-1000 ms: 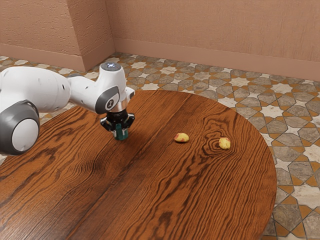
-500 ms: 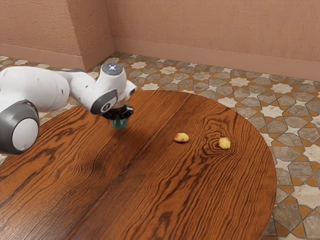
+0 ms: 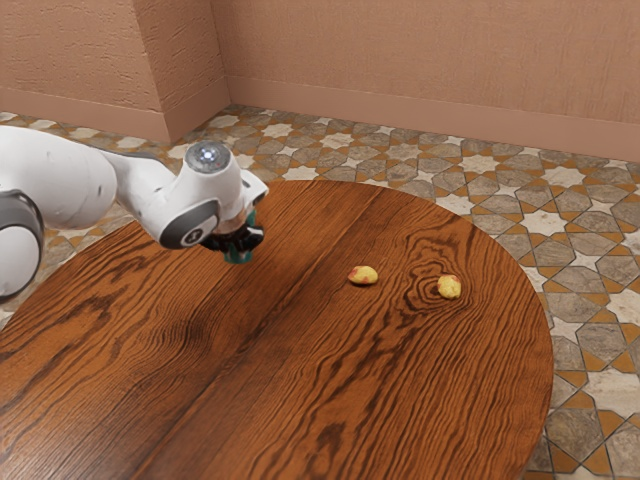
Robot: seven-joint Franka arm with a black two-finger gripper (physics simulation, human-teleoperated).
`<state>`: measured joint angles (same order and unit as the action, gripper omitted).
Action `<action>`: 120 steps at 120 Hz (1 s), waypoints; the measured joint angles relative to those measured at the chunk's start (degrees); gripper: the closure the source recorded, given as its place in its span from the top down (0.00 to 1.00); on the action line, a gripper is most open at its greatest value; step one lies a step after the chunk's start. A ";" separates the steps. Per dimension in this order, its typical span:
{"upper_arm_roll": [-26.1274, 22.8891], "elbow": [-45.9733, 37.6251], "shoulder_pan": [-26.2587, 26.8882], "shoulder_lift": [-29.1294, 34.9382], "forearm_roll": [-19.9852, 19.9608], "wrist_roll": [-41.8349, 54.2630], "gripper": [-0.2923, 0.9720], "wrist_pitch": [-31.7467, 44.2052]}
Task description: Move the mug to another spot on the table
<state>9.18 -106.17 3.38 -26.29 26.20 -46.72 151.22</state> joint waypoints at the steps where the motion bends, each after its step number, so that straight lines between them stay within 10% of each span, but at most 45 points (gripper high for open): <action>1: -0.04 -0.56 0.02 0.26 0.02 -0.05 0.20 0.28; 120: -0.42 -24.02 8.10 12.85 1.77 -11.28 0.20 10.89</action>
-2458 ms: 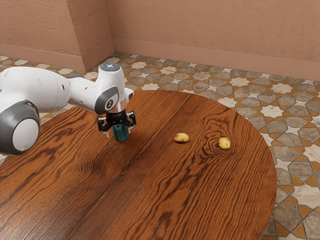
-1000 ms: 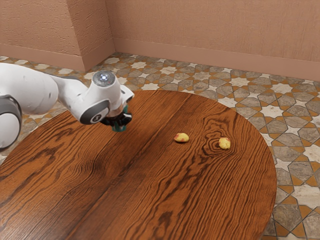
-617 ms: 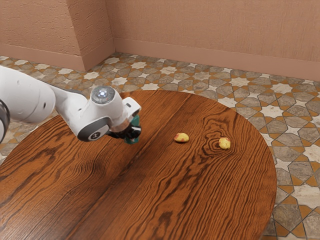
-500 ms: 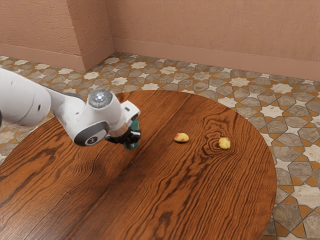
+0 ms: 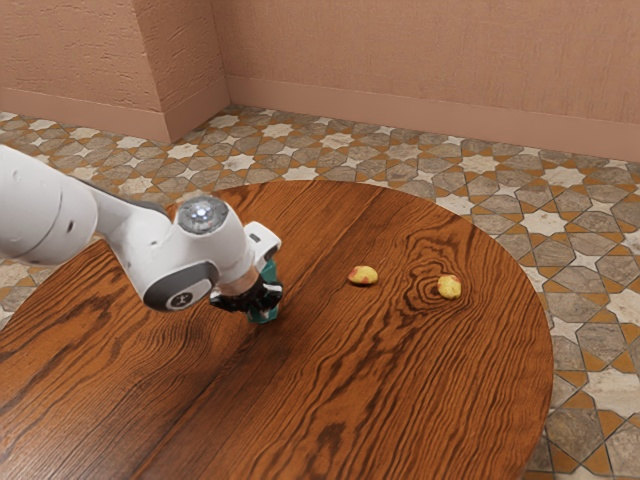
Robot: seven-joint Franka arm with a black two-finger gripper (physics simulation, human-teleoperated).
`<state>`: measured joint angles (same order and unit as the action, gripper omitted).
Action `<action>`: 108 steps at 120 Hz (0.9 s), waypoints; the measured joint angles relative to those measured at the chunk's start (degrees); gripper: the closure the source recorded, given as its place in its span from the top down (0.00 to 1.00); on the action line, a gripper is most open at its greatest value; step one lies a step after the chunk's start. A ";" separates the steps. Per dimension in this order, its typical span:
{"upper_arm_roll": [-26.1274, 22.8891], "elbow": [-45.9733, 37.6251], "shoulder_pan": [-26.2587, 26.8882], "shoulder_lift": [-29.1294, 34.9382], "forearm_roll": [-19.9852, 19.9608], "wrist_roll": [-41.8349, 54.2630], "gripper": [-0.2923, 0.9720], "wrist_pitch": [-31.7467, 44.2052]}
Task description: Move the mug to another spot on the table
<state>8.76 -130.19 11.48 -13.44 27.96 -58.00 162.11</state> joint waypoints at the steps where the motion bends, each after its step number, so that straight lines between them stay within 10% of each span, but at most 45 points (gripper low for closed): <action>1: 0.00 -0.09 0.03 0.03 0.00 -0.10 0.20 -0.04; 46: -0.18 -1.22 0.72 0.24 0.08 -4.03 0.20 -0.83; 75: -1.95 -6.31 0.96 2.47 1.24 -6.84 0.56 -0.67; 108: -2.17 -8.19 1.33 7.21 2.82 -10.84 0.71 -3.02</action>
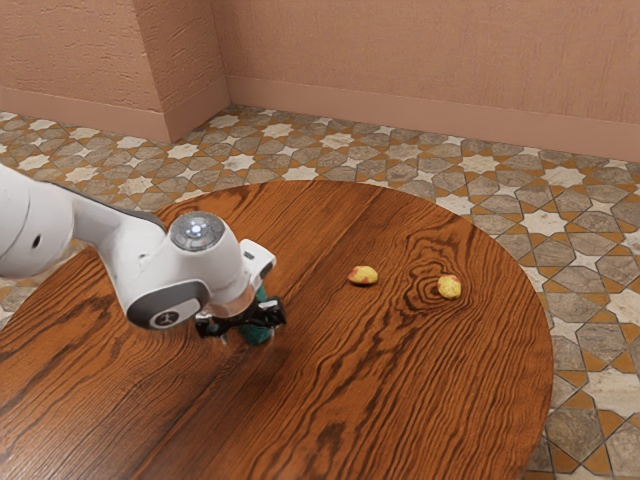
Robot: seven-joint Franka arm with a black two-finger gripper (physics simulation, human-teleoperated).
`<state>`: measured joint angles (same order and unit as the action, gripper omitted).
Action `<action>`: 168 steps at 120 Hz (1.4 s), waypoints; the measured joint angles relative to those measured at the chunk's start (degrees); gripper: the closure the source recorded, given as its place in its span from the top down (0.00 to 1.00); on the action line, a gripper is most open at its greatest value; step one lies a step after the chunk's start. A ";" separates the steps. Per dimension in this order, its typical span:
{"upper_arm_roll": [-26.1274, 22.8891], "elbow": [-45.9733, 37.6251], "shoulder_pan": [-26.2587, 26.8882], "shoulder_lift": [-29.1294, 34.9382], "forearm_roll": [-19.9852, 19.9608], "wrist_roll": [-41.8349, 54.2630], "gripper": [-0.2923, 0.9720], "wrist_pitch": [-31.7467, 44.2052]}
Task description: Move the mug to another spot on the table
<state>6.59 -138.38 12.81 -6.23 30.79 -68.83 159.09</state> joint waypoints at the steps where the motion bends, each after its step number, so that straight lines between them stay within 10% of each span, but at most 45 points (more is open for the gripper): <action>1: 0.00 0.01 0.01 0.13 0.04 -0.09 0.71 -0.07; 60: 0.41 5.72 0.65 9.05 -0.01 -2.71 0.76 -6.00; 80: -0.19 21.81 0.54 8.84 -10.08 0.06 0.77 -21.35; 116: -0.03 35.87 -2.10 6.58 -21.83 15.86 0.77 -43.68; 168: -1.06 41.38 -8.72 6.35 -22.53 41.65 0.77 -56.18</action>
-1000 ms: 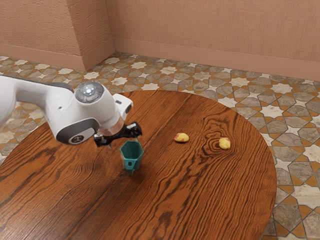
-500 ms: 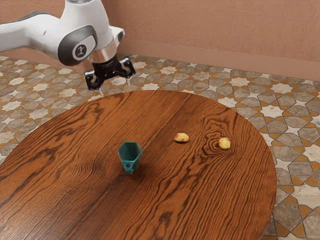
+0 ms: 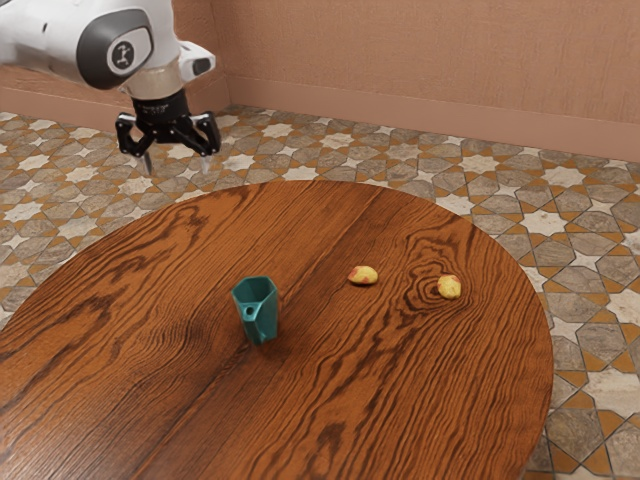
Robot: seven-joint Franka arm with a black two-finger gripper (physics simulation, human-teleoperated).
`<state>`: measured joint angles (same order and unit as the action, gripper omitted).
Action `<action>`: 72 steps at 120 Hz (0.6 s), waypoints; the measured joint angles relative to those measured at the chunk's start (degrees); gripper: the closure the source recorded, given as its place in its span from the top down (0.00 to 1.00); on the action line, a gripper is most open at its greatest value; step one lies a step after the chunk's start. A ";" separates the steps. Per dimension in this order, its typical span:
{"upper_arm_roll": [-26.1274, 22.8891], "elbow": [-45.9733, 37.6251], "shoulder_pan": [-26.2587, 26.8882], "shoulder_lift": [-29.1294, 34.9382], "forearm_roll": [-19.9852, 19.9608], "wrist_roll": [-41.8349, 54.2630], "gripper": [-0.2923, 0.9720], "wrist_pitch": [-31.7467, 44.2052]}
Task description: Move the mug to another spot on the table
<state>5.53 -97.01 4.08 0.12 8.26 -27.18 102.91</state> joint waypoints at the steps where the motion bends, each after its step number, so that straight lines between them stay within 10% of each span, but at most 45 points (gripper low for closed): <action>1: -0.01 0.02 -0.12 0.00 0.04 0.39 0.77 -0.09; 72: -0.33 -1.41 -7.82 0.57 0.34 17.54 0.77 -1.34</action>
<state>5.20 -98.42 -3.74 0.69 8.60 -9.65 101.57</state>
